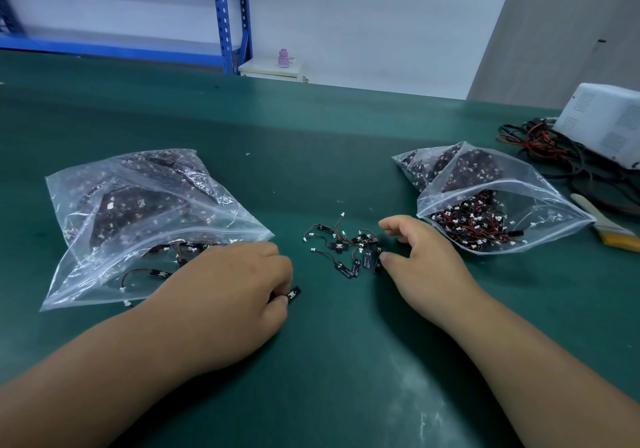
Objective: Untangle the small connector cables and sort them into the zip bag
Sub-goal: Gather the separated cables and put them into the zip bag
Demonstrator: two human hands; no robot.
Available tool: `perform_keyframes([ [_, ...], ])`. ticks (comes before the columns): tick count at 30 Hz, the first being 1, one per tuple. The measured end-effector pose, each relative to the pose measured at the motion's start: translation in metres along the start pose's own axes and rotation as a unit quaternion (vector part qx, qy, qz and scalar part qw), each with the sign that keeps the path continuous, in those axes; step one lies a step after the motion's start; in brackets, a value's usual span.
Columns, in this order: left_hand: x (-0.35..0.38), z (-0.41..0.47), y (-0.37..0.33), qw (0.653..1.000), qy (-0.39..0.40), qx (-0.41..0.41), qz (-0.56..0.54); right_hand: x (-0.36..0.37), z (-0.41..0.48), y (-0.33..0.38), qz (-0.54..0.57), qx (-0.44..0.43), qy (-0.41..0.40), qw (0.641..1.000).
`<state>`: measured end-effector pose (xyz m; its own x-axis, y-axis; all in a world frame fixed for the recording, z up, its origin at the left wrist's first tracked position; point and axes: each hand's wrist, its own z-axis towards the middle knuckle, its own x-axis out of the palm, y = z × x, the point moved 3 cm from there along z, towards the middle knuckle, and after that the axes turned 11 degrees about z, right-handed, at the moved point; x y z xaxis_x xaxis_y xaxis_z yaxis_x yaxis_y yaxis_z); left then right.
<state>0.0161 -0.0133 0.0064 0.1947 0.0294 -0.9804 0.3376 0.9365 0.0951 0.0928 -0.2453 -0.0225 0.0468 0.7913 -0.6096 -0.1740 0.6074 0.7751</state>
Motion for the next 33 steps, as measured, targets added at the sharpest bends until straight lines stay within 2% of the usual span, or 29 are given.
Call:
perform_keyframes([
  [3,0.0002,-0.0002,-0.0004,1.000,-0.007,0.003,-0.004,-0.0010,0.0008,-0.0022,0.032,0.004,-0.014,0.999],
  [23,0.0017,0.0000,-0.0010,1.000,-0.014,0.002,-0.018,0.0022,0.0031,-0.0062,0.029,-0.013,0.004,0.999],
  [27,0.0007,-0.0002,-0.0014,1.000,-0.011,-0.001,-0.022,0.0009,0.0007,-0.0050,0.083,-0.029,-0.017,0.996],
  [33,0.0008,-0.0010,-0.0020,1.000,-0.010,0.003,-0.014,0.0026,-0.0007,-0.0021,0.260,-0.010,-0.008,0.966],
])
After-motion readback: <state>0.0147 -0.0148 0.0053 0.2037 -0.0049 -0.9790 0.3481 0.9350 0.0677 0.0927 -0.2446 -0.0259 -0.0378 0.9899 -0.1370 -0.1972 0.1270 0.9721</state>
